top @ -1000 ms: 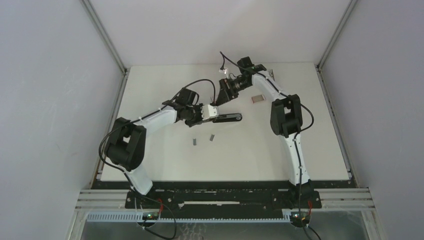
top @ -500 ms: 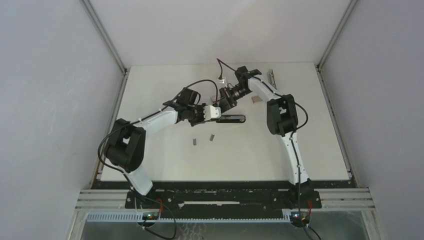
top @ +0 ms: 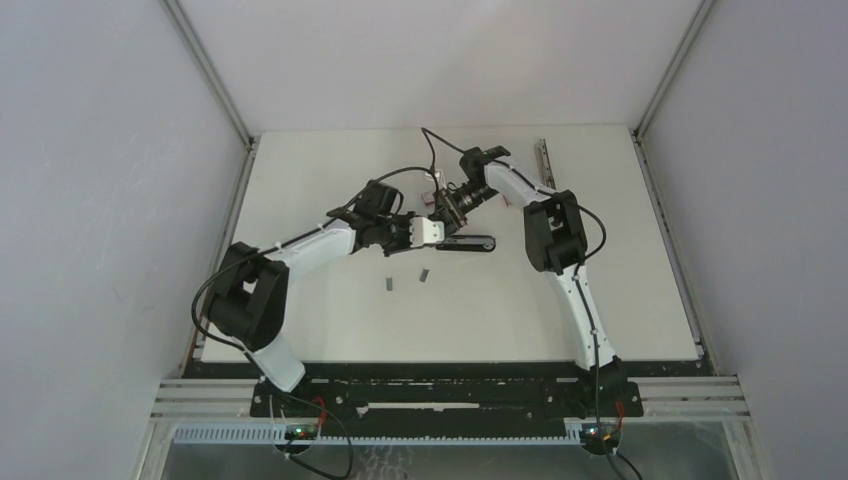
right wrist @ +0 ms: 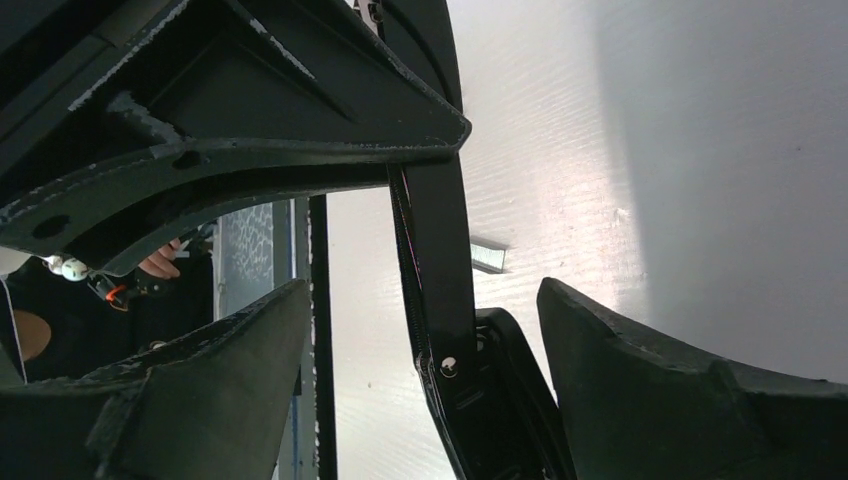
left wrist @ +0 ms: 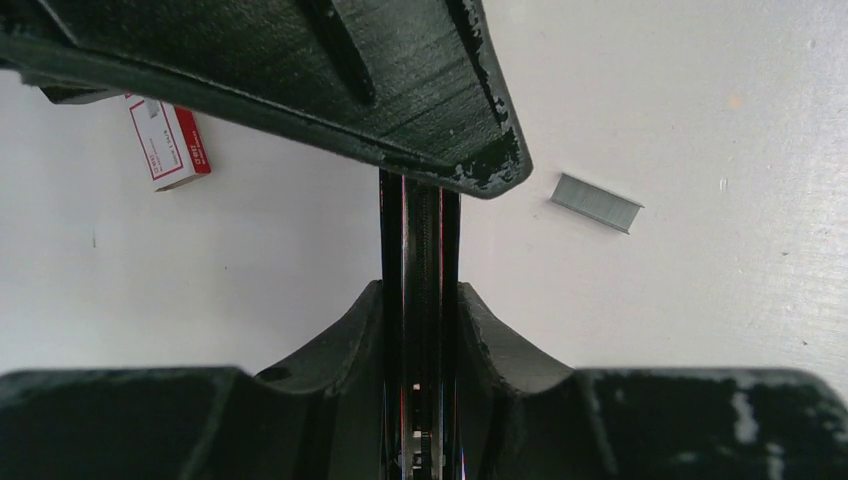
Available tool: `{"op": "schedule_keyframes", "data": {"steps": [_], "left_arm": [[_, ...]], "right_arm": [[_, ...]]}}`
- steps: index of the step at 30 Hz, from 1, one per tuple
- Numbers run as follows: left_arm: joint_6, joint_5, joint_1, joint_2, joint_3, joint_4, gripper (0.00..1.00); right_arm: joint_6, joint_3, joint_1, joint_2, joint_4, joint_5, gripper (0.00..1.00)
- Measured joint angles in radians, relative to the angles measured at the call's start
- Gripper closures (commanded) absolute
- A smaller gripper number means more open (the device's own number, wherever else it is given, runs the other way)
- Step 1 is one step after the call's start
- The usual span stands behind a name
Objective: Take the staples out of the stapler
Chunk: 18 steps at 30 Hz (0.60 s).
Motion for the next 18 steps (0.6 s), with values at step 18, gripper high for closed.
{"op": "schedule_keyframes", "data": {"steps": [18], "left_arm": [[0.018, 0.025, -0.004, -0.006, -0.02, 0.005, 1.0]], "right_arm": [[-0.183, 0.0, 0.018, 0.058, -0.14, -0.024, 0.37]]}}
